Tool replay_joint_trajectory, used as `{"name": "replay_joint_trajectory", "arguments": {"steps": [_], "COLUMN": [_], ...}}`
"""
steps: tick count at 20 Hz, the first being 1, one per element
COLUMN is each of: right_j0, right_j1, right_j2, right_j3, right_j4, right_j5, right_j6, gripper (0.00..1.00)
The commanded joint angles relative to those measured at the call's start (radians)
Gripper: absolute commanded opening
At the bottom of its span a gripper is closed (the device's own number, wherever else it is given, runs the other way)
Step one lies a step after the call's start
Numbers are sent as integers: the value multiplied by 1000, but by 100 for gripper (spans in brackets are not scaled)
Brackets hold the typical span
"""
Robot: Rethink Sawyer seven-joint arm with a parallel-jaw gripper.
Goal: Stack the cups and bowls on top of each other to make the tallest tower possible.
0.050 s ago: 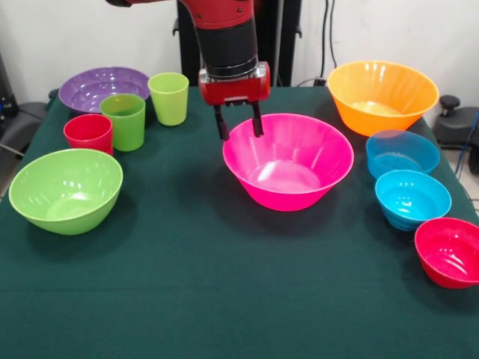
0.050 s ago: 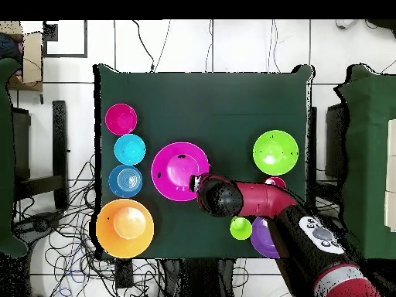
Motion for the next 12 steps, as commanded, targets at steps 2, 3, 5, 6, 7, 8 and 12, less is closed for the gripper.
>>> {"name": "replay_joint_trajectory", "arguments": {"steps": [2,3,5,6,7,8,12], "right_j0": [34,33,21,21,21,21,26], "right_j1": [52,46,50,59,68,77,52], "right_j2": [-32,-32,-23,-26,-28,-31,-54], "right_j3": [-57,-55,-49,-53,-57,-61,-63], "right_j4": [-40,-40,-42,-45,-48,-51,-56], "right_j5": [-61,-57,-61,-66,-71,-75,-55], "right_j6": [87,85,77,76,74,73,67], "gripper": [100,100,100,100,100,100,100]}}
